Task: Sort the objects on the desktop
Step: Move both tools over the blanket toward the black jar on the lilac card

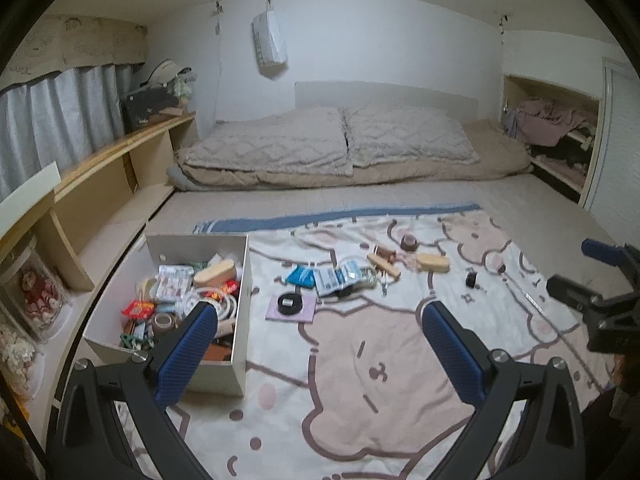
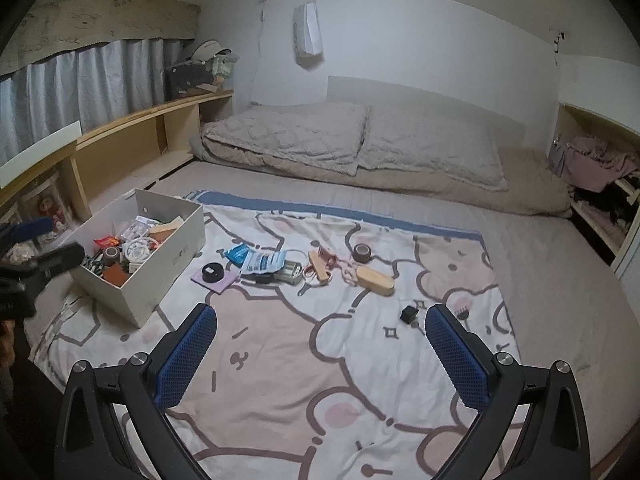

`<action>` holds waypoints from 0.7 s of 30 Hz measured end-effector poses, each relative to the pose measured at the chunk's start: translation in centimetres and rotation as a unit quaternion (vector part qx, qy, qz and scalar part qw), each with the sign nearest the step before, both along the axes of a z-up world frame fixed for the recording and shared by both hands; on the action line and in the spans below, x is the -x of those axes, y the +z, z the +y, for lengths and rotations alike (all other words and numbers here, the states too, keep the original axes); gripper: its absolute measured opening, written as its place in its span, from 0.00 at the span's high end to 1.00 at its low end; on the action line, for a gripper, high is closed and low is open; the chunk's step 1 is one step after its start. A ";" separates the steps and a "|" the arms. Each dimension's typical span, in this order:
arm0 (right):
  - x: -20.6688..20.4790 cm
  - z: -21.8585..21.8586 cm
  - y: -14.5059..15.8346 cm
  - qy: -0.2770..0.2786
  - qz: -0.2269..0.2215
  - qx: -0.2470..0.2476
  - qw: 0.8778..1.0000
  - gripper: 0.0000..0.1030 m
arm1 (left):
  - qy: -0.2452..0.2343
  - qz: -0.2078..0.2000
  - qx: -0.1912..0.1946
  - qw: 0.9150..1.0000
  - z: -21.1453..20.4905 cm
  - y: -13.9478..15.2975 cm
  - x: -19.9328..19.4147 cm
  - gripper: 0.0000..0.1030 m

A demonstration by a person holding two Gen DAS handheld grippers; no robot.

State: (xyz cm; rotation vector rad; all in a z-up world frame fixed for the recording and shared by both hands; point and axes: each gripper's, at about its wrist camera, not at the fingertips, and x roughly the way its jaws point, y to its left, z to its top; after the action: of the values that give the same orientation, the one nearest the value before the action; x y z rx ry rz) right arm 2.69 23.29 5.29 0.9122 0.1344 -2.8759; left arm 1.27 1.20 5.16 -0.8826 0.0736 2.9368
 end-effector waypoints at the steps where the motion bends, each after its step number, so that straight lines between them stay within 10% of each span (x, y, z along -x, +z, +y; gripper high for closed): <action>1: 0.1 0.2 0.2 0.001 0.003 -0.002 1.000 0.00 | -0.002 0.006 -0.003 1.000 0.1 0.5 0.2 0.00; 12: 2.3 1.1 1.5 0.027 0.013 -0.011 0.999 0.00 | 0.001 0.074 -0.003 0.997 2.1 3.2 3.4 0.00; 21: 6.1 2.1 -1.4 0.003 -0.014 -0.012 1.000 0.00 | 0.024 0.064 -0.028 0.997 4.6 -2.1 8.4 0.00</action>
State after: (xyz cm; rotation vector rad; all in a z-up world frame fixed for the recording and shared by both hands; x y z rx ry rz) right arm -3.40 25.37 3.88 0.9526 0.1698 -2.8604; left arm -7.14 5.80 3.06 -0.6982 -0.0231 3.0210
